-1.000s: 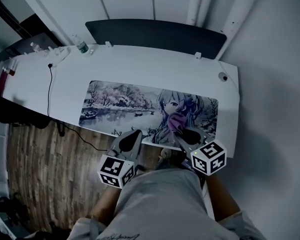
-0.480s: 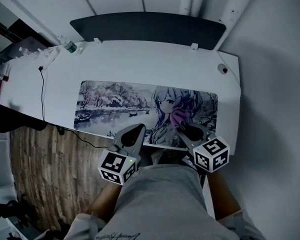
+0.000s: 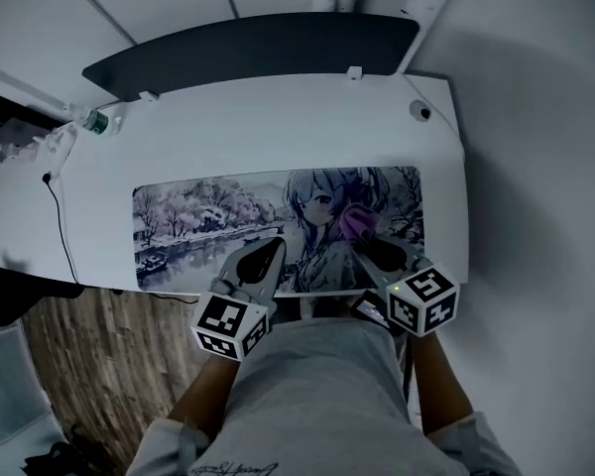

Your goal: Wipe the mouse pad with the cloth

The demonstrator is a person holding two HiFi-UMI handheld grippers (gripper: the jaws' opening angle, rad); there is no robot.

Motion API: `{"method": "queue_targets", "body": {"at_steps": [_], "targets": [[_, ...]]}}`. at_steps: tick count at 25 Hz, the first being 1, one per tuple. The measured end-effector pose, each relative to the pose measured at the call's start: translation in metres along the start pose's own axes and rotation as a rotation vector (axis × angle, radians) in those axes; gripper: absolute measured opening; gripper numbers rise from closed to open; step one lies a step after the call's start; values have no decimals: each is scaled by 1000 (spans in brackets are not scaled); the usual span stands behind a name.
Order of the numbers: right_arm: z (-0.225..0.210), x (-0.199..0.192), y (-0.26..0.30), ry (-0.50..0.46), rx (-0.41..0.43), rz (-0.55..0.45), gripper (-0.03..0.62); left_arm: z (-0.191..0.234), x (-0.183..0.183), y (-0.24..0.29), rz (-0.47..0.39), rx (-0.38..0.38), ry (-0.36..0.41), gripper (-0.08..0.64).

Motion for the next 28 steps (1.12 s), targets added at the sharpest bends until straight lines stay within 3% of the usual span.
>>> {"method": "queue_targets", "body": {"at_steps": [9,15,28], "targets": [[-78,4,-7,127,-238,35,94,30,0,34,46,-55,-15,14],[-147,-4,-16,193,-405,120,94,44,-4,55,83,-49,18,14],[-225,-17,-4,280,-494,237,94,49,-18,76,106,-52,-39,14]]}}
Point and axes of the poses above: the fingertips, and each gripper's own axes: y forward along the fingers, z to its left, x out of its top, the point moved 7 cm from there along -y, backward along the fingers, and after that the axes turned 7 degrees about x, right-handed, at the moved point
